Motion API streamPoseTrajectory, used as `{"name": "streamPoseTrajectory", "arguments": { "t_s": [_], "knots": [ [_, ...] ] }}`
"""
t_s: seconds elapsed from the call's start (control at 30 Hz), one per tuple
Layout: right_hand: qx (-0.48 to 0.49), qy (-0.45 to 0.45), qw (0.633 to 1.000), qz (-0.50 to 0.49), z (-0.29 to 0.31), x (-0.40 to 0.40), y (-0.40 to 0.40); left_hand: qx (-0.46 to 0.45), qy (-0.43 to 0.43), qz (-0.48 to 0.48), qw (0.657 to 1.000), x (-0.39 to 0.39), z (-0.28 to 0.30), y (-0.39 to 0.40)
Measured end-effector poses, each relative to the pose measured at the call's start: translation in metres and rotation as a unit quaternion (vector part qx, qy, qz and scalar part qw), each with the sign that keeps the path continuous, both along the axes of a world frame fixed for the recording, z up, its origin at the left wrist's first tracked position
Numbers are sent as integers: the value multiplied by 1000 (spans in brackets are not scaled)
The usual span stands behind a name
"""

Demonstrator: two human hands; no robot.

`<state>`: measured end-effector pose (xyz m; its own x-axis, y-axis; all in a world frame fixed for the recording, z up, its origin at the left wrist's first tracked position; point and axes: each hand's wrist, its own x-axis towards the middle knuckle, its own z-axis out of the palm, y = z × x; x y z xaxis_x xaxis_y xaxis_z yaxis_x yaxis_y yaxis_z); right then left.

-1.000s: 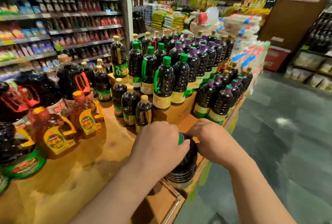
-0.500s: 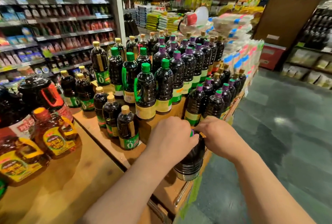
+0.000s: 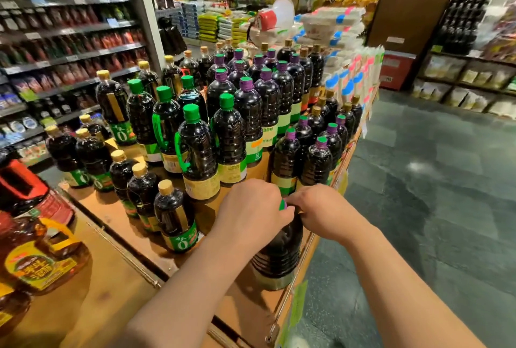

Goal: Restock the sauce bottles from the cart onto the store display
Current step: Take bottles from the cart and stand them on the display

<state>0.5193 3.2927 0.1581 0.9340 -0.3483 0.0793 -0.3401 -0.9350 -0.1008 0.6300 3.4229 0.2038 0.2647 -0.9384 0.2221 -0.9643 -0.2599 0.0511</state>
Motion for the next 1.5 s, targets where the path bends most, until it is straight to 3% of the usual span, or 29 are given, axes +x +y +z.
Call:
{"name": "streamPoseTrajectory", "arguments": {
  "t_s": [0.33,0.63,0.9,1.13,1.3,1.5],
  "knots": [
    [10,53,996,71,-28,50,-119,79,4,94,992,18,-26,-107],
    [38,60,989,129,-63,99,-228,188,47,191,962,48,-53,-210],
    [70,78,986,128,-77,137,-262,140,52,236,960,71,-70,-242],
    [30,119,983,136,-92,159,-274,143,47,229,962,83,-81,-254],
    [18,151,981,120,-95,164,-281,174,101,249,947,90,-94,-269],
    [15,166,980,111,-93,174,-283,122,117,264,949,94,-99,-280]
  ]
}}
